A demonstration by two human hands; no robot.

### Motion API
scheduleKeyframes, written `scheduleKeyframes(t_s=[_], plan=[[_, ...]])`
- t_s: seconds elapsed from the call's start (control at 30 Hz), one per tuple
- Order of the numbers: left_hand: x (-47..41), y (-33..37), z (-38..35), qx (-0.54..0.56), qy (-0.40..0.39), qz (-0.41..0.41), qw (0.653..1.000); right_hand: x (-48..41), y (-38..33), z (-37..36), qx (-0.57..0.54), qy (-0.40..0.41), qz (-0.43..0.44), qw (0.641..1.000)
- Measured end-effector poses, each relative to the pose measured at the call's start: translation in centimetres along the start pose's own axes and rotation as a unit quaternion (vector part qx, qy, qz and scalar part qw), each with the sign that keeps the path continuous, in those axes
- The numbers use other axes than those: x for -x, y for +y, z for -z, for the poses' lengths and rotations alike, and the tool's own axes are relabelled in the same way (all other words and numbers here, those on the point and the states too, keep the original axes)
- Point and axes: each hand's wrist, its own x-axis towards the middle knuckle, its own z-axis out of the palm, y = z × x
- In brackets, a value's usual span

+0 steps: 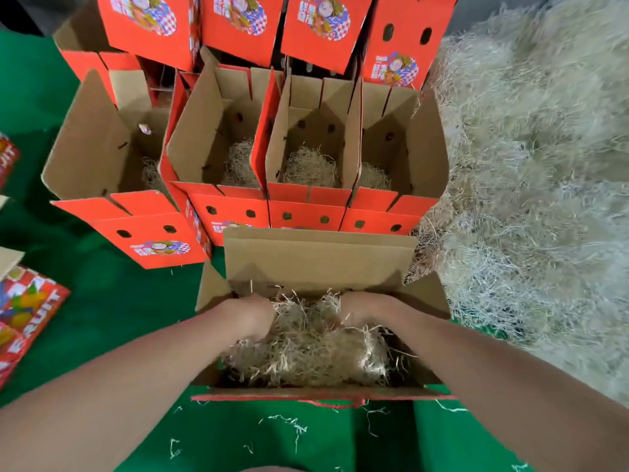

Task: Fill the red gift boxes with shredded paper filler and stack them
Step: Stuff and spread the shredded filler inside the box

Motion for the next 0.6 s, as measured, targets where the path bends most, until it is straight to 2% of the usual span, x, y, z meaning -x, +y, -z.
scheduleKeyframes(t_s=[0.13, 0.23, 0.3, 0.37, 0.43, 0.53, 0.6], plan=[[-0.6, 0.0, -0.6, 0.018, -0.012, -0.014, 1.0, 1.3, -0.4, 0.3, 0.03, -0.052, 0.034, 0.998], [-1.0, 0.2, -0.8, 0.067, -0.032, -0.027, 0.997, 3.2, 0.0, 1.8, 0.143, 0.012, 0.058, 0.988], [-1.4, 0.3, -1.2, 0.101, -0.036, -0.028, 0.994, 3.4, -0.5, 2.0, 0.178, 0.038, 0.082, 0.98], [-1.7, 0.1, -1.6, 0.152, -0.039, -0.035, 0.987, 2.8, -1.9, 1.0, 0.179, -0.057, 0.094, 0.978], [-2.2, -0.4, -1.6, 0.181, -0.019, -0.053, 0.982, 0.7, -2.6, -1.1, 0.248, -0.142, 0.094, 0.954], [-2.7, -0.8, -1.4, 0.13, 0.071, -0.09, 0.985, -1.7, -2.5, -4.0, 0.339, -0.147, 0.096, 0.924], [-1.7, -0.5, -1.2, 0.073, 0.081, -0.105, 0.988, -2.4, -2.0, -4.9, 0.369, -0.171, 0.124, 0.905]])
